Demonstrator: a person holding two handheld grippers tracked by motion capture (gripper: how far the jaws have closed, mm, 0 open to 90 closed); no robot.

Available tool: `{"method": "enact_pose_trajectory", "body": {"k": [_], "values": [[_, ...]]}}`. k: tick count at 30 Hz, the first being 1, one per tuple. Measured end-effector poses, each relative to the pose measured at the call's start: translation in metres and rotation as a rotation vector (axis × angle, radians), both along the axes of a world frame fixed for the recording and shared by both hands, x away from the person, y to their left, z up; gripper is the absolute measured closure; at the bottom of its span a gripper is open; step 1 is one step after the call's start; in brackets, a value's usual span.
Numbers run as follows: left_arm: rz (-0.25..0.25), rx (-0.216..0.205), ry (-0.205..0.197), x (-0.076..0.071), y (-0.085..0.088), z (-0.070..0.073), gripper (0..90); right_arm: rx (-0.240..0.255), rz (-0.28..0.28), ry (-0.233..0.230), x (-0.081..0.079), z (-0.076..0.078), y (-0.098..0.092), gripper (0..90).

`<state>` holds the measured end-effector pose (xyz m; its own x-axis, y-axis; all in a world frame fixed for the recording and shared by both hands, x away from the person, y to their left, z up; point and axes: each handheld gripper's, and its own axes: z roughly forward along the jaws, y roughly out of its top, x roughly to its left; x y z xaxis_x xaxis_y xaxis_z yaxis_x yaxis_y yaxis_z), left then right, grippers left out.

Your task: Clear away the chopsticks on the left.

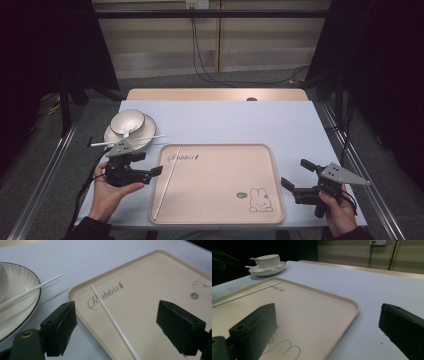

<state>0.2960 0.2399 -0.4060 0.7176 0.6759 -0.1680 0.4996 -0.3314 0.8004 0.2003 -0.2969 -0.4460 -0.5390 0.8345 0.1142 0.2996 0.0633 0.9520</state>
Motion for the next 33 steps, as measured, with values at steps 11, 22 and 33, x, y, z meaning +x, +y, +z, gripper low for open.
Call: {"method": "enact_pose_trajectory", "body": {"k": [11, 22, 33], "values": [[-0.053, -0.065, -0.167, 0.019, 0.063, 0.013, 5.5, -0.005, -0.004, 0.000, 0.000, 0.000, 0.000, 1.4], [-0.178, 0.051, -0.166, 0.048, 0.096, 0.013, 10.9, -0.006, -0.005, 0.000, 0.000, 0.000, 0.000, 1.4], [-0.184, 0.167, -0.105, 0.093, 0.128, -0.006, 14.8, 0.002, 0.000, 0.001, 0.000, 0.000, 0.001, 1.5]]}}
